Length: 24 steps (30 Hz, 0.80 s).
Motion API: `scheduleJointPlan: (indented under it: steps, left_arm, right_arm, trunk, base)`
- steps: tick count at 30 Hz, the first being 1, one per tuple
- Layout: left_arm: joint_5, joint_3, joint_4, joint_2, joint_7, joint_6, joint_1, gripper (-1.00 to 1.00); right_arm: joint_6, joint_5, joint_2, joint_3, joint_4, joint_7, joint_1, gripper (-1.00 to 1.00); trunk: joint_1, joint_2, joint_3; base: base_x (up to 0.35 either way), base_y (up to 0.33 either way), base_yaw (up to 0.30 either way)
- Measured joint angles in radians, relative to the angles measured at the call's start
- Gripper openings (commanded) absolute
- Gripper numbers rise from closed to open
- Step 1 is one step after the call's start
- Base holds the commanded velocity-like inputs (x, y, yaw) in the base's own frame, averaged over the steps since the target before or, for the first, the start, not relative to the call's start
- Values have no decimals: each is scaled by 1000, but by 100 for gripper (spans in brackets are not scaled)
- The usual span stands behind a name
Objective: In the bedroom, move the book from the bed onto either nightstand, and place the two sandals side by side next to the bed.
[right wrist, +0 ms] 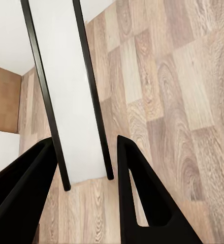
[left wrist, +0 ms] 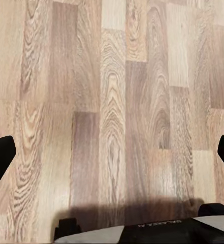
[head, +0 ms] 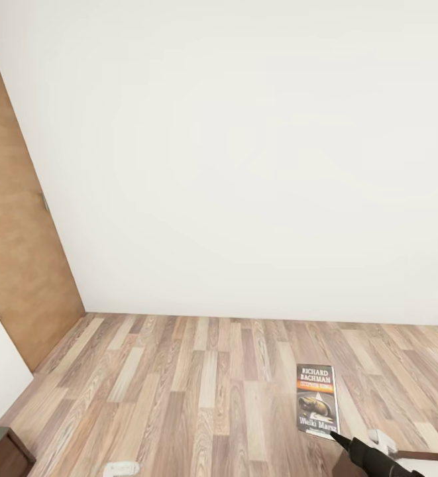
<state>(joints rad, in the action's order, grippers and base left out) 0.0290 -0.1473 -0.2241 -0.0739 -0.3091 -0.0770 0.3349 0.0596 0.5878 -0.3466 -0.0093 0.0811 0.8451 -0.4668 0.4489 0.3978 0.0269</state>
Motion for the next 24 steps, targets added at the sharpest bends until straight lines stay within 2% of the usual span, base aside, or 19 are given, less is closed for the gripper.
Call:
scheduleJointPlan:
  steps: [2,6,20,24]
  left_arm:
    - [27,34,6,7,14,0,0,100]
    - [38,47,8,20,56,-1,0,100]
    - [39,50,8,30,72,-3,0,100]
    - [39,50,8,30,72,-3,0,100]
  right_arm:
    - [0,0,3,1,0,-1,0,-100]
    - [0,1,4,-3,-2,0,0,-100]
    - [1,7,-4,-7,-32,-1,0,-100]
    - [2,8,-6,-7,-37,-1,0,-100]
  trunk:
    - [0,0,0]
    - [0,0,0]
    - [0,0,0]
    - [0,0,0]
  base:
    - [274,0,0]
    - [209,0,0]
    - [47,0,0]
    - [205,0,0]
